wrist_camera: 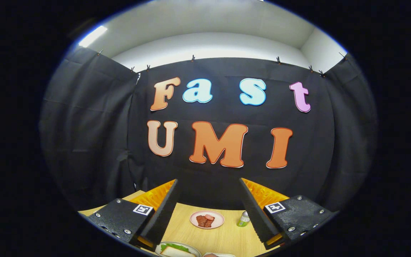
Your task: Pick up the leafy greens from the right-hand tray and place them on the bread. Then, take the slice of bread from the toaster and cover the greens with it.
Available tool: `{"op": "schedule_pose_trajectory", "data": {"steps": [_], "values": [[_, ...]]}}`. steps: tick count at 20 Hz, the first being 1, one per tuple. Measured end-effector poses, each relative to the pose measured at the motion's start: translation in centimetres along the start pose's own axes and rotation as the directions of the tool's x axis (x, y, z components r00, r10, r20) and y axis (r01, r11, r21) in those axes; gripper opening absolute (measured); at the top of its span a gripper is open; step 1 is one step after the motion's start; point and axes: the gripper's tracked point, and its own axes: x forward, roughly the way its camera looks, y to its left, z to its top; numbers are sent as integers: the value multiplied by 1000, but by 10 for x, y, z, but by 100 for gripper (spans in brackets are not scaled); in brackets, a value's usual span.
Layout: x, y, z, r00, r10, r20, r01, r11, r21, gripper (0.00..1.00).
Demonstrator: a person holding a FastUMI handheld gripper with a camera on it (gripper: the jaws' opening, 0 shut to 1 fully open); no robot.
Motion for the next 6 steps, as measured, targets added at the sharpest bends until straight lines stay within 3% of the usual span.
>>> {"op": "schedule_pose_trajectory", "data": {"steps": [6], "values": [[-5, -3, 16, 997, -4, 76, 5, 1000, -6, 98]]}}
